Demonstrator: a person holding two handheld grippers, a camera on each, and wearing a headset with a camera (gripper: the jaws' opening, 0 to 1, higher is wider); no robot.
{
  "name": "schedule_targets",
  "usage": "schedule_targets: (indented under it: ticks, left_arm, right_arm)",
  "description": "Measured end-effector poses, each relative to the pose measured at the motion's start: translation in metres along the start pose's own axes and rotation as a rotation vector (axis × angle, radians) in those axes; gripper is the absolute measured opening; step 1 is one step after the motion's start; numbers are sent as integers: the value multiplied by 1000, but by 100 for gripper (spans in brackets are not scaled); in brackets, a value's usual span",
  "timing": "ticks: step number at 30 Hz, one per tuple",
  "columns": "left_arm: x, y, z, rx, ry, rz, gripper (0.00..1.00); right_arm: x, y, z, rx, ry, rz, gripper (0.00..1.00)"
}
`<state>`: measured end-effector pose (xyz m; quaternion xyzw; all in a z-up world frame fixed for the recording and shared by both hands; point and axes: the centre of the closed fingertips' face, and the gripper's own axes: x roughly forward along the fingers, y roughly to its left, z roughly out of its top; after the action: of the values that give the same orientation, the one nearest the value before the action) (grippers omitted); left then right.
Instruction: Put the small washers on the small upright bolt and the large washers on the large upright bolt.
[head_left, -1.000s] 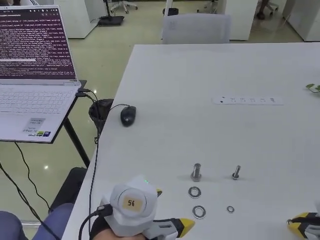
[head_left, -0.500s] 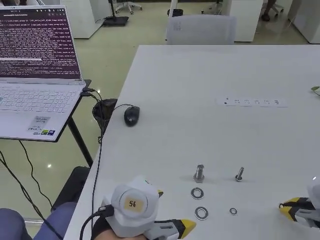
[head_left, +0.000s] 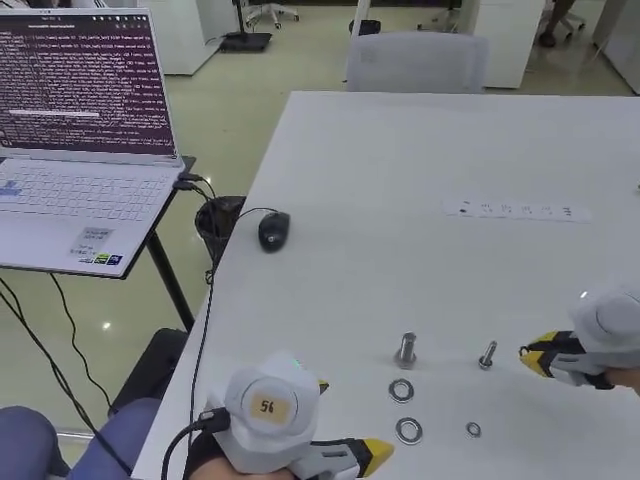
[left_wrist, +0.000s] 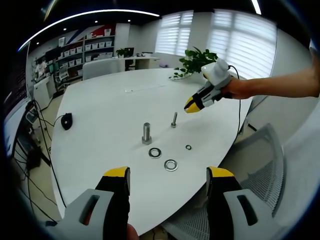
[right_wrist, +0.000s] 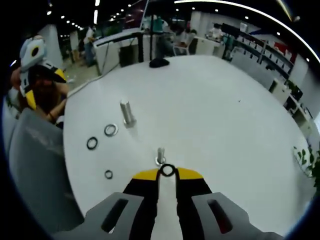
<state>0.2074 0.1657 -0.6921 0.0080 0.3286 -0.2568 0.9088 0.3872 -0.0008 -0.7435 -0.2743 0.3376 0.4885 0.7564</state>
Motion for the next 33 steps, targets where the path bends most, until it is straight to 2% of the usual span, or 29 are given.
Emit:
schedule_targets:
  ticks: [4, 5, 12, 19, 27, 33]
  left_arm:
    - [-1, 2, -2, -8, -2, 8, 61]
    - [-2, 3, -2, -12, -4, 10, 61]
    - [-3, 5, -4, -27, -8, 17, 61]
    - [-4, 9, -4, -33, -9, 24, 61]
    - [-6, 11, -4, -34, -8, 29, 61]
    - [-5, 10, -4, -34, -7, 27, 61]
  right_arm:
    - [5, 2, 9, -70, 32, 29, 13]
    - [9, -7, 9, -90, 43, 38, 13]
    - [15, 4, 14, -185, 97, 90, 14]
    - [21, 10, 14, -234, 134, 114, 14]
    - [30, 7, 10, -276, 170, 129, 14]
    - [34, 11, 6, -297, 200, 142, 14]
